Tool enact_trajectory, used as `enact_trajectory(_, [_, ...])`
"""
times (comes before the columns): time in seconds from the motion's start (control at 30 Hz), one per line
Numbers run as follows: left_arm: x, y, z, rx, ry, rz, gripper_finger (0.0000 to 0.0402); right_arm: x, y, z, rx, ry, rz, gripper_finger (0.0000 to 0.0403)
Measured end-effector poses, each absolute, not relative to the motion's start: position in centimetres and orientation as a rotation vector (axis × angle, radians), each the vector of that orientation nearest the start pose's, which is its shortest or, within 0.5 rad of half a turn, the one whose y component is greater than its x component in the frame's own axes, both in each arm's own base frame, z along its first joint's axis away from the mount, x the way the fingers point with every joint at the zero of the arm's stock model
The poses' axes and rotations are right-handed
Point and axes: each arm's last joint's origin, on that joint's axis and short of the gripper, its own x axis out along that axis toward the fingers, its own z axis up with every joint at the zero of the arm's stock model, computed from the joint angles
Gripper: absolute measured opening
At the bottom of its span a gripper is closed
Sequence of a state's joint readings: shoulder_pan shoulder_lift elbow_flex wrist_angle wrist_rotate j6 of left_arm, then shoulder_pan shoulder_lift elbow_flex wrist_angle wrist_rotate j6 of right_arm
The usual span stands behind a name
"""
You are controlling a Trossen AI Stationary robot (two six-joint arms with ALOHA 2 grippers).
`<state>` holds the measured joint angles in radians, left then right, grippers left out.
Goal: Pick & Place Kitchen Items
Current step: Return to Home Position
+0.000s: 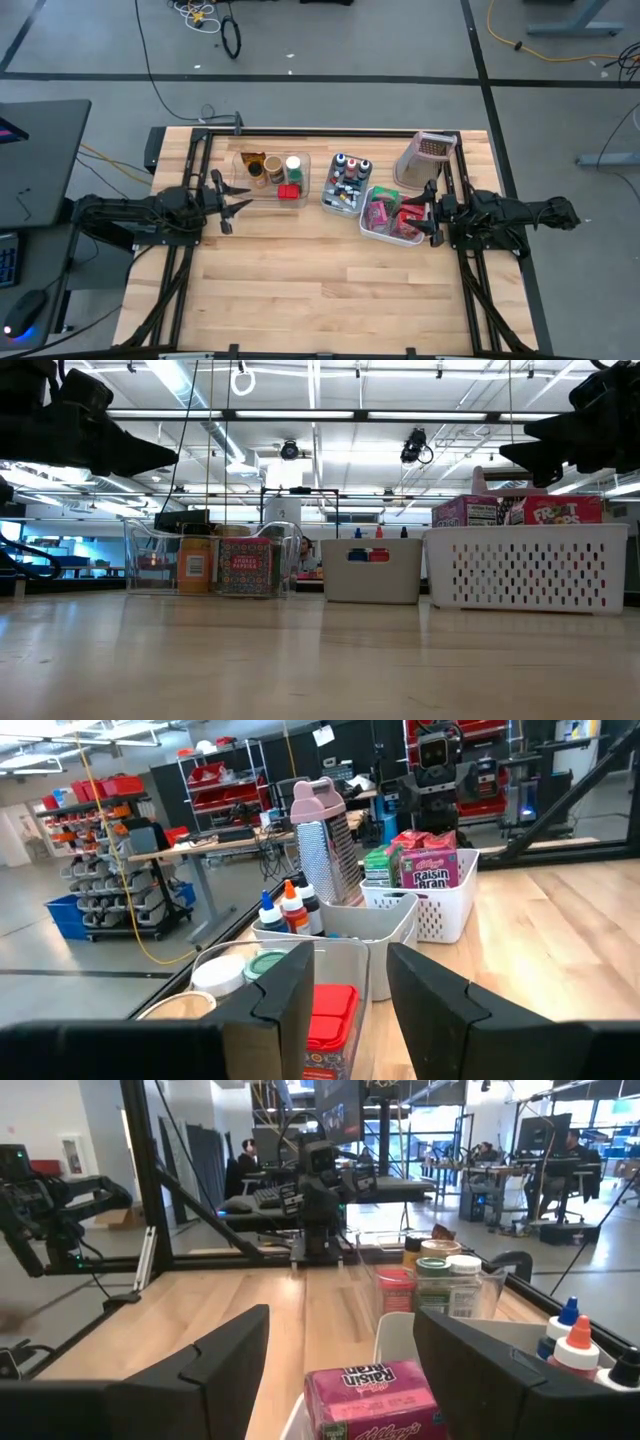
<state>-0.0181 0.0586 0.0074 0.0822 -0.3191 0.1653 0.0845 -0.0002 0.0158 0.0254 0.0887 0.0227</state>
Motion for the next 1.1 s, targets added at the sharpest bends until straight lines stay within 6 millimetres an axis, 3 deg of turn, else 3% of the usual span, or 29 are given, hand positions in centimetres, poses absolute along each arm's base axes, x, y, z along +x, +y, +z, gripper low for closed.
enact_trajectory(0.47, [9.95,0.73,16.91,0.287,0.015,0.304,0.0137,9.64,0.56,17.14,0.029,-0.041,-0.004,0.0261])
enact_trajectory(1.1, [9.96,0.73,16.88,0.289,0.016,0.304,0.0137,9.64,0.56,17.15,0.028,-0.042,-0.004,0.0261])
